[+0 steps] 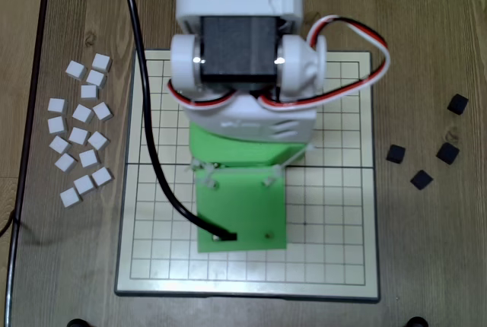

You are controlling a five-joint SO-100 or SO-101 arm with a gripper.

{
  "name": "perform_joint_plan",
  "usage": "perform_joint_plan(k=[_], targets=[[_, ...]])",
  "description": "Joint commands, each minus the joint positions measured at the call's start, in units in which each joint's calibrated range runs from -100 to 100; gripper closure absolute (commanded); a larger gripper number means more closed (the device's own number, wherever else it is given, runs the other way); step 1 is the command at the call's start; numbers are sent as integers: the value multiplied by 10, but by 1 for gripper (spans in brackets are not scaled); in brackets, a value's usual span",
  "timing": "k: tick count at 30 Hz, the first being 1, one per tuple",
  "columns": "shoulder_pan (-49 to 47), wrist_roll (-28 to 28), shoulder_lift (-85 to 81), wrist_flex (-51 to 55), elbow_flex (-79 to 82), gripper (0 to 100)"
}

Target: Grasp a Black stone and put it on the board on position (0,0).

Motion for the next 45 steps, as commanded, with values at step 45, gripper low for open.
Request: perform_joint_plan(k=[45], targets=[[16, -4, -29, -67, 52, 94]])
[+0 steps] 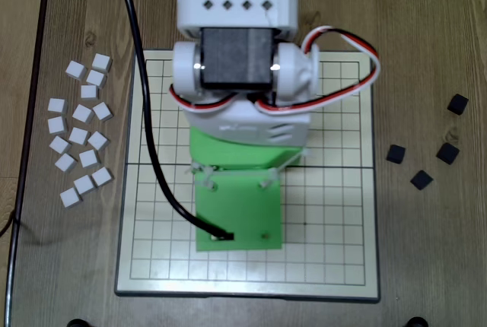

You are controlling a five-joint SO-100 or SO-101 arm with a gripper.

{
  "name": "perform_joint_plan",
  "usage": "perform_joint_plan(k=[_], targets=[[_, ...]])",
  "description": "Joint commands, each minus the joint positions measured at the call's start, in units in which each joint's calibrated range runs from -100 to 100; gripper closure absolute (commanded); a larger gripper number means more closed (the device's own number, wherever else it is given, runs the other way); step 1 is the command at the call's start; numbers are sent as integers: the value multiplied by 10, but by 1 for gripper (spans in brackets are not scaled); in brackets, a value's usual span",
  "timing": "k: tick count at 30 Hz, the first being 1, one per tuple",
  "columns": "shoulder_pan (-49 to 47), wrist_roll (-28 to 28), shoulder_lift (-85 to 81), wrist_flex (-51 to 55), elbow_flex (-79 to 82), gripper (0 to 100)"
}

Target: Grasp a Black stone and put it on the board on position (0,0).

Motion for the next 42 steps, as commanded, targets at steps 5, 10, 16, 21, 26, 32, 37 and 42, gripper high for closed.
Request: perform_joint_plan(k=[5, 10, 16, 21, 26, 32, 37, 42], targets=[[12, -2, -29, -14, 0, 94], [13, -2, -29, -20, 5, 94], [13, -2, -29, -23, 9, 94], [13, -3, -31, -25, 14, 94], [14, -3, -31, -26, 15, 94], [14, -2, -31, -28, 17, 94], [11, -7, -31, -28, 21, 92], [7, -11, -31, -28, 22, 90]])
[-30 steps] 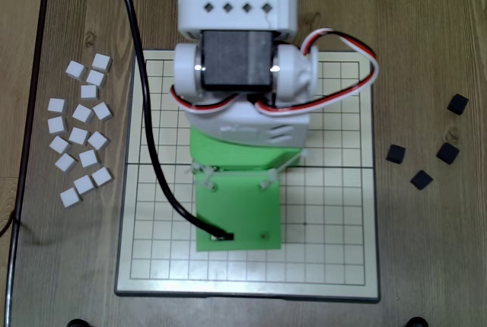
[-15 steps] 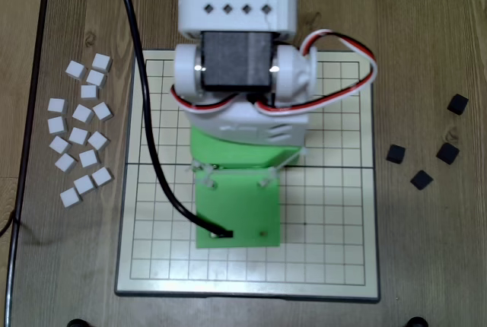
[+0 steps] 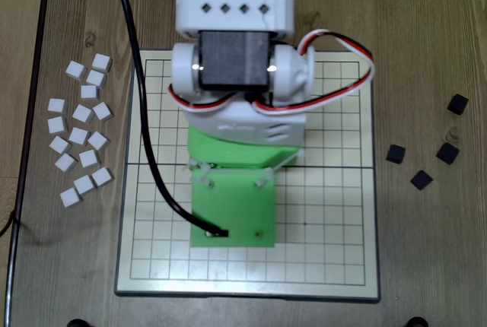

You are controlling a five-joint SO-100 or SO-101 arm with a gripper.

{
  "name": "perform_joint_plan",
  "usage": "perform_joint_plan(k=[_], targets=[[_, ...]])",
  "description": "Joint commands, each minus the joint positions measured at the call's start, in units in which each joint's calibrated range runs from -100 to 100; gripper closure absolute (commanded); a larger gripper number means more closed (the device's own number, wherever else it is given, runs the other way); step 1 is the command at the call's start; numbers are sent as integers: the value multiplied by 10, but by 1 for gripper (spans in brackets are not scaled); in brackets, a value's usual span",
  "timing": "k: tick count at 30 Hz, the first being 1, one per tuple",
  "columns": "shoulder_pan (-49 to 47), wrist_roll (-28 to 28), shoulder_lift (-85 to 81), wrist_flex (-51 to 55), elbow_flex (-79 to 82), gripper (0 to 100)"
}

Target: Grasp a Black stone and put it on the board on position (0,0).

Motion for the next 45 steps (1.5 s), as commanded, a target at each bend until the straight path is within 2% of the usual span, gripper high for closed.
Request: perform_joint_plan(k=[1, 30, 45], targets=[[2, -3, -30, -6, -5, 90], [-14, -5, -59, 25, -7, 88], [-7, 15, -56, 72, -66, 87]])
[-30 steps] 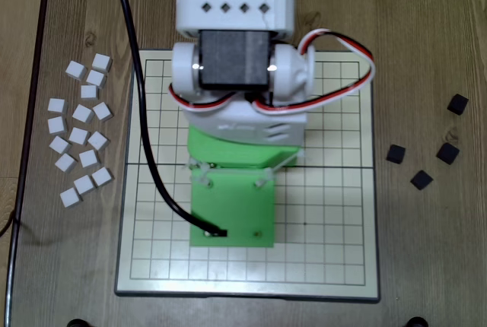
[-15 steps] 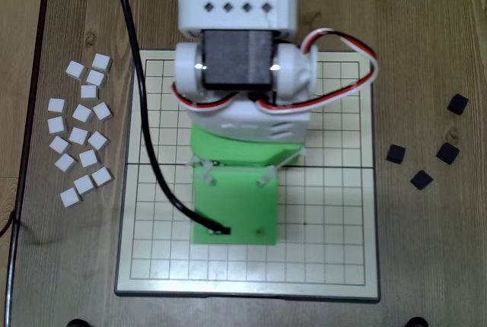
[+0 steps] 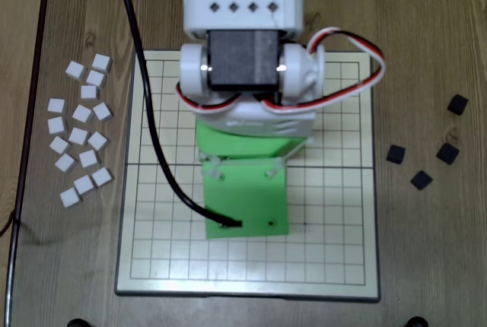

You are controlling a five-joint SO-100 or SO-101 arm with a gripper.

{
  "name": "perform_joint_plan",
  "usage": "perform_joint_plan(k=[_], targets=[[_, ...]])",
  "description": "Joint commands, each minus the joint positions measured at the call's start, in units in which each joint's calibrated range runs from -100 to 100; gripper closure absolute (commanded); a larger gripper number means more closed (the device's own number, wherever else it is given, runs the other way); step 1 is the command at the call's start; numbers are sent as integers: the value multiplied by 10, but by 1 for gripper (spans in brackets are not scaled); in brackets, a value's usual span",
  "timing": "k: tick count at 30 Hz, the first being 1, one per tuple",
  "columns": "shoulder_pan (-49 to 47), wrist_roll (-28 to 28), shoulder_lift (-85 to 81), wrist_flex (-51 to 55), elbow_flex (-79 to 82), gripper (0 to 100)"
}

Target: Grasp a Black stone and put it on the board on position (0,0).

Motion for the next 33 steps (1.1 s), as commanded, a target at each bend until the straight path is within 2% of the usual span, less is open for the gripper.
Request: perform_joint_plan(k=[1, 14, 21, 33], targets=[[7, 4, -55, 11, -57, 87], [1, 14, -59, 40, -102, 88], [-1, 10, -93, 63, -110, 93], [-7, -2, -285, 43, 71, 94]])
